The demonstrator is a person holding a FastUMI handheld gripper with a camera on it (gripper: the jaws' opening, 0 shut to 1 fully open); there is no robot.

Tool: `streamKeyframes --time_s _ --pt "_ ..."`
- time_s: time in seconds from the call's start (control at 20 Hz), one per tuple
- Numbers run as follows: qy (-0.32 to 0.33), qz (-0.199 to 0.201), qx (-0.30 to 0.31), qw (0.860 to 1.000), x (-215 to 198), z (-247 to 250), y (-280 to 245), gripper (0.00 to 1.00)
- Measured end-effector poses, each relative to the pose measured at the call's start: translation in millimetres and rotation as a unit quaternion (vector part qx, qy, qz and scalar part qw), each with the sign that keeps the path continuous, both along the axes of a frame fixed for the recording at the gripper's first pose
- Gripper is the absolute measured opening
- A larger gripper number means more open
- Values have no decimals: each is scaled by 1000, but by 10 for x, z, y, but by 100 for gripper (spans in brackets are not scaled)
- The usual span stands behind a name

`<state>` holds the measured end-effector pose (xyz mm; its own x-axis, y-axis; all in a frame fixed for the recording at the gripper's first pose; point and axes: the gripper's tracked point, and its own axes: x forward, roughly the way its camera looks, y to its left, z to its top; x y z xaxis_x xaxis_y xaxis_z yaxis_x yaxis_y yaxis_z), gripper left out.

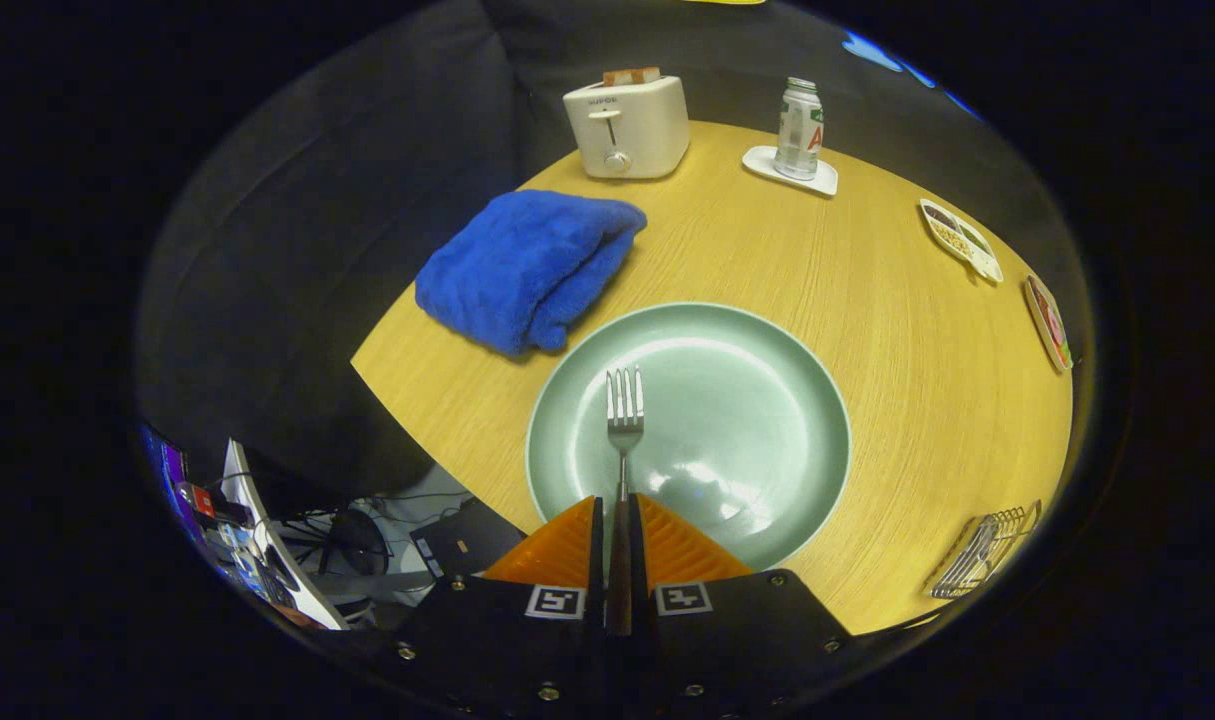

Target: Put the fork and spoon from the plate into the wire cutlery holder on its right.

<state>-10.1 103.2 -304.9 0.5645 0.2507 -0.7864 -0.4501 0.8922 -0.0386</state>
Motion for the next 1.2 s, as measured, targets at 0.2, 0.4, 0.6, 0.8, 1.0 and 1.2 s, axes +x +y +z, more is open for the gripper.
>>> streamKeyframes --time_s 0.2,0.4,0.6,0.8,1.0,1.2 --pt "24 -8 -2 1000 45 -172 -14 12" --pt "52 -16 -6 998 87 -337 -52 12" --pt "63 -13 3 998 99 -332 -34 12" --pt "70 -16 10 997 133 -355 -81 2" --pt "74 -26 40 996 134 -265 -119 2" --pt "93 -55 92 990 118 -139 -175 2"
